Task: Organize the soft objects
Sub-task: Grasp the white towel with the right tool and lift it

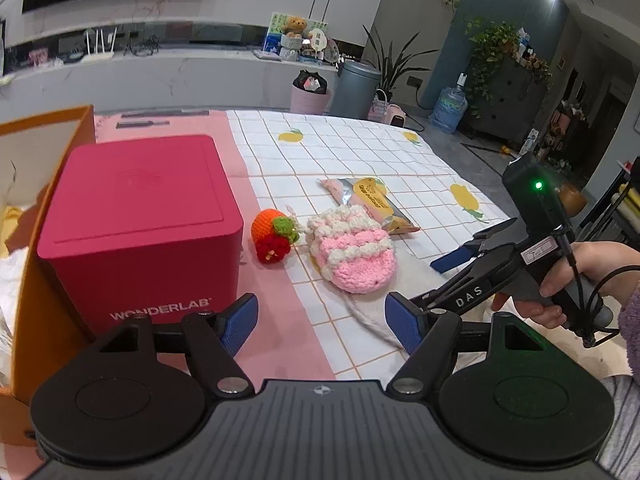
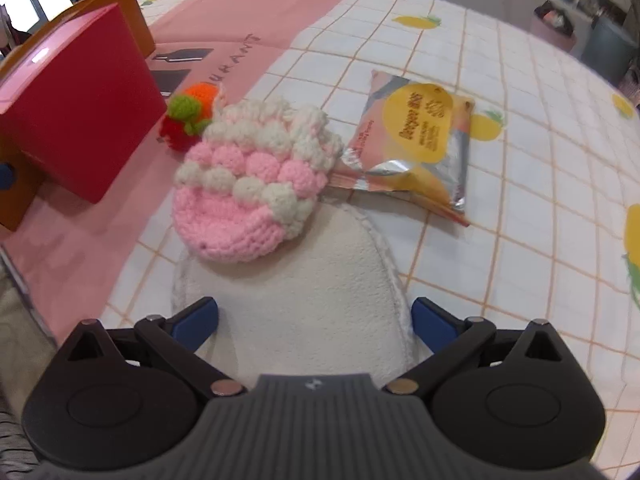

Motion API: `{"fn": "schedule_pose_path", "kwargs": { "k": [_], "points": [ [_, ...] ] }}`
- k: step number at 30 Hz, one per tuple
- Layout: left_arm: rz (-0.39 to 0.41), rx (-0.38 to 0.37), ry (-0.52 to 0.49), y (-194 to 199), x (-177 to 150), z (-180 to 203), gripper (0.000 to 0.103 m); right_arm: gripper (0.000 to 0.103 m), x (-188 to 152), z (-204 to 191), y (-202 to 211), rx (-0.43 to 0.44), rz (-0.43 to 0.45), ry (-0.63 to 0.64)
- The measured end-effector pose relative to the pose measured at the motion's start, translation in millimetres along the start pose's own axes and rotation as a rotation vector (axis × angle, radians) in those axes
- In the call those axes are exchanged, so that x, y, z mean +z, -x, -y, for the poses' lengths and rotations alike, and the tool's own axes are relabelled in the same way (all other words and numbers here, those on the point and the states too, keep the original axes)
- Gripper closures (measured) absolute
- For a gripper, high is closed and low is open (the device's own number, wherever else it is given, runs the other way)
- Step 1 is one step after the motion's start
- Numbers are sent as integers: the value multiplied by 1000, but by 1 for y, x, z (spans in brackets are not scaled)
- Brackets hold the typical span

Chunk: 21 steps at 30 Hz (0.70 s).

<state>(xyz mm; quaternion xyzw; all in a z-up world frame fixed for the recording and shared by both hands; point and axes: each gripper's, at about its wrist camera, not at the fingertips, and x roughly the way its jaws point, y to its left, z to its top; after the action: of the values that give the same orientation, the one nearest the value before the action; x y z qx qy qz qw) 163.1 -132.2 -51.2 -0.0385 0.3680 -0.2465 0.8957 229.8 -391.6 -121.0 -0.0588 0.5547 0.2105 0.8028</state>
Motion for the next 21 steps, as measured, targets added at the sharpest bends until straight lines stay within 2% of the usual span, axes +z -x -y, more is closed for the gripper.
{"fn": "schedule_pose_path", "kwargs": {
  "k": [4,9,12,16,18,21],
  "points": [
    [-5,-11,21,0,1,-3,18,2,2,-17,0,50,-98,5],
    [1,-8,20,2,2,-1,18,2,5,-58,-14,-94,-185,45],
    [6,-8,19,4,3,0,18,2,8,-64,-18,-126,-182,-44],
    [17,-10,16,8,4,3,18,2,7,-69,-18,-148,-175,-99],
    [23,-13,19,10,5,2,18,2,1,-72,-15,-153,-133,-103],
    [24,-12,21,10,6,2,18,8,-8,-76,-8,-156,-83,-99]
  ]
}}
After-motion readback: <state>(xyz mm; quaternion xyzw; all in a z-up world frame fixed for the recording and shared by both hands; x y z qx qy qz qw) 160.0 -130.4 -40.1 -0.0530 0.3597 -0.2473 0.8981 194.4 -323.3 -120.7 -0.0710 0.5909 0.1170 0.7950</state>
